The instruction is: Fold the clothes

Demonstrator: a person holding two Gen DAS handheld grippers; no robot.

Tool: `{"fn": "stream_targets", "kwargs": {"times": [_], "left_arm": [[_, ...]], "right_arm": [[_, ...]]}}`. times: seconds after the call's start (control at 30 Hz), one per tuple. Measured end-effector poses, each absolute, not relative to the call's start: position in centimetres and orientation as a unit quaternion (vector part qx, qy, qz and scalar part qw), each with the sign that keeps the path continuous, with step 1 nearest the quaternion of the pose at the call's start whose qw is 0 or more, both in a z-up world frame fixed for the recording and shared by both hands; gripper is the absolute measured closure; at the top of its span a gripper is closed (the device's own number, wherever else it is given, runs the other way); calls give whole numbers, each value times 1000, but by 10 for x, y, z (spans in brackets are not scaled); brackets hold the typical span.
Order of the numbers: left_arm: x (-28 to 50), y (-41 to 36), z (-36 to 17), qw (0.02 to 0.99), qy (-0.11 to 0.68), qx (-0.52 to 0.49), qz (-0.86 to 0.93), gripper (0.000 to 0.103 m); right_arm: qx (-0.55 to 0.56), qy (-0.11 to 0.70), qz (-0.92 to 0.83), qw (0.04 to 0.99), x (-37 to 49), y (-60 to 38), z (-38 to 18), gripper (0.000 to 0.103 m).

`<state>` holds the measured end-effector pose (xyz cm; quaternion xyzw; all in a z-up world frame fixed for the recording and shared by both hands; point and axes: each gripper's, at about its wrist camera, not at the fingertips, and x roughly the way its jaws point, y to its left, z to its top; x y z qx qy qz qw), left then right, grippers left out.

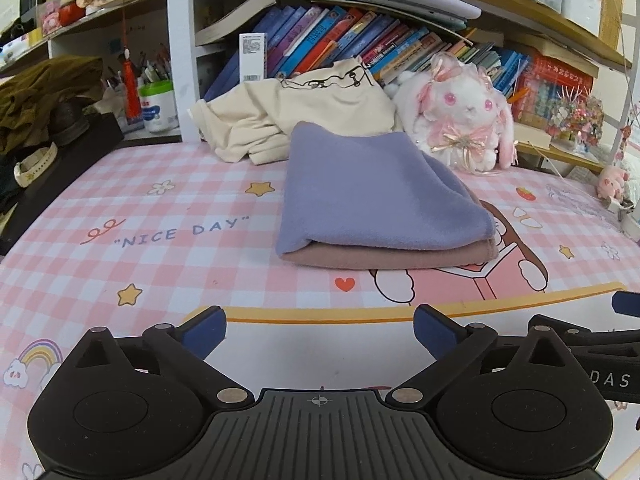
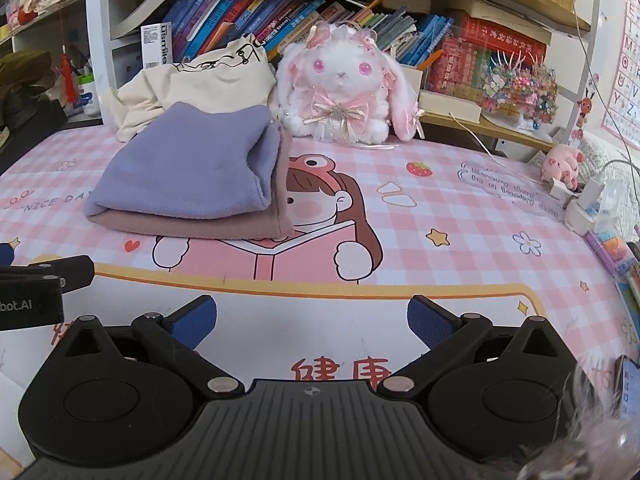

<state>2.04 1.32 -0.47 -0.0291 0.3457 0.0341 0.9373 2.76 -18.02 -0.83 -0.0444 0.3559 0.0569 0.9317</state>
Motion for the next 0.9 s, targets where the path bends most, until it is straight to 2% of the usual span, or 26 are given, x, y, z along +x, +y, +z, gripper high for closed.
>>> {"fn": "stream_targets", "kwargs": {"times": [0.9], "left_arm": [[25,17,-10,930,364,-40,29,0]], "right_arm": [[-36,367,45,928,30,-182,-8,0]]}}
